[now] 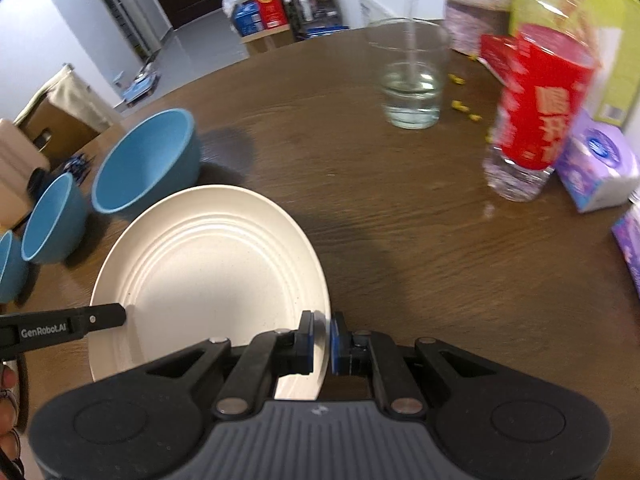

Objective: Organize plates and bowls
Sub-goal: 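Lift the third cream plate with both grippers and carry it toward the stack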

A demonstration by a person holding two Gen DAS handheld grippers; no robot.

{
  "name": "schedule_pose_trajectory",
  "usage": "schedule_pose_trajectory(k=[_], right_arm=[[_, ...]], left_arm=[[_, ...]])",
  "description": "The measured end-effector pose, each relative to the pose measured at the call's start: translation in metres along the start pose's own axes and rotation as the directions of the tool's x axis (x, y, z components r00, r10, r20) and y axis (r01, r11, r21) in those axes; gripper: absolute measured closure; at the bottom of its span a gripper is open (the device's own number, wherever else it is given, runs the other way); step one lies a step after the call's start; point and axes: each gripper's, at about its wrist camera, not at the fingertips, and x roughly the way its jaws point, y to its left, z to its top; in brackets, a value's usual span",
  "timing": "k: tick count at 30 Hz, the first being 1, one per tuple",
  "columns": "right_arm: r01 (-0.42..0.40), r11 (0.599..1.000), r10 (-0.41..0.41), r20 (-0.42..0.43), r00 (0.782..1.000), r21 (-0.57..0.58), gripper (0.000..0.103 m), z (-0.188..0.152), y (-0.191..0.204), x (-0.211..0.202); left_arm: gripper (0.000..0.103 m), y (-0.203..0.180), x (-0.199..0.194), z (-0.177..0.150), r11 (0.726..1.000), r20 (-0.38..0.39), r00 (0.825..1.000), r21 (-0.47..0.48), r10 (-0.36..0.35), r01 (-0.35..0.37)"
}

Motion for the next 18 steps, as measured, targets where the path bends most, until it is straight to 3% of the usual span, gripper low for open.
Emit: schedule_pose_trajectory(k=[18], right_arm=[[-0.077, 0.982, 0.07, -0.047, 0.996, -0.17, 0.095, -0.001, 0.131, 0.016]], left_arm=[[0.087, 0.126, -0.043, -0.016, 0.981, 0.036, 0.997, -0.182, 0.073, -0.065]])
